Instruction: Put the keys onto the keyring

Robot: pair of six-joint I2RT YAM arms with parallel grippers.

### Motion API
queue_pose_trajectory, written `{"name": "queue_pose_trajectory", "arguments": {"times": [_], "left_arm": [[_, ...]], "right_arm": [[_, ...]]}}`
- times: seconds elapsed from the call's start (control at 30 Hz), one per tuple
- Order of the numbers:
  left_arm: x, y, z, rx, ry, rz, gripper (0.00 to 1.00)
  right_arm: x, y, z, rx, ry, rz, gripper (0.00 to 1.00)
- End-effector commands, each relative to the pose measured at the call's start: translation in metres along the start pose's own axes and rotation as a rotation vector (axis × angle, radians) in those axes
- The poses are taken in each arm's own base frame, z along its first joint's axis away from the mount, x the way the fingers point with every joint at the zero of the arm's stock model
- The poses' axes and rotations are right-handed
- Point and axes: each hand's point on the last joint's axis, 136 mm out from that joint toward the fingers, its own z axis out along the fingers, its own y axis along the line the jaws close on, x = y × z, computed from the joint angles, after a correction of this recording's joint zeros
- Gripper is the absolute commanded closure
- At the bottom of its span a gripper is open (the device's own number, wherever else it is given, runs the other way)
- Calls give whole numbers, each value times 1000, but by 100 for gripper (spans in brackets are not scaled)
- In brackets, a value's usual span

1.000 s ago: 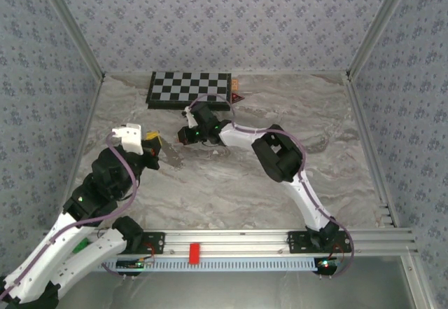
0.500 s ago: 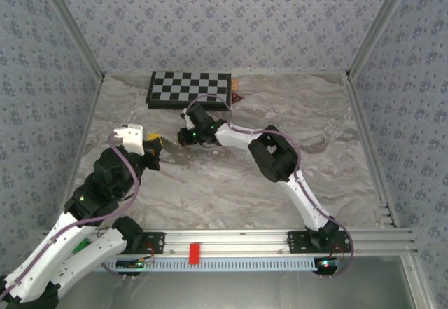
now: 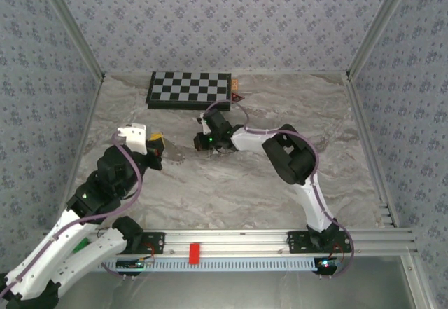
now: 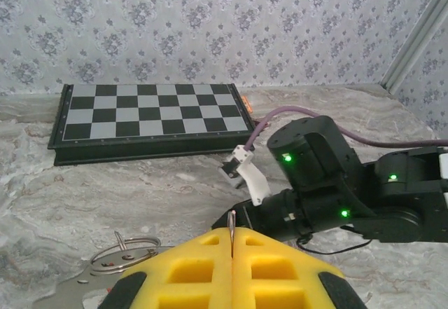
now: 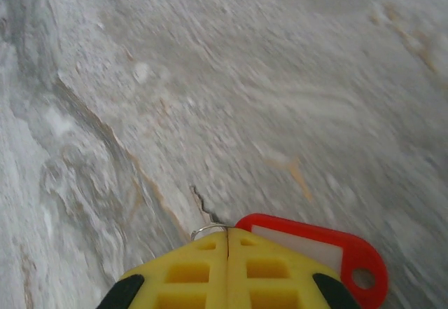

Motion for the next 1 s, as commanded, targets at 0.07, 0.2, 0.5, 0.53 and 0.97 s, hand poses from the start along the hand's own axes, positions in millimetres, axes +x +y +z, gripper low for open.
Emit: {"name": "queue_pose_trajectory", "arguments": {"times": [0.07,0.2,0.5,0.53,0.97], "left_arm": [[-7,-23,7,108,-2,8,100],[1,-40,18,186,43,24,100],[16,-80,39,371,71,24,100],[19,-85,43,389,71,26,100],[86,-134,106,477,170,72,100]], "right_arm": [[54,-49,-29,107,63,81,100],[76,-76,-58,141,44,146,100],[127,-120,-124,229,22,267,100],[130,-123,-132,239,16,276,100],[122,-123,-216,395,-122,242,80]]}}
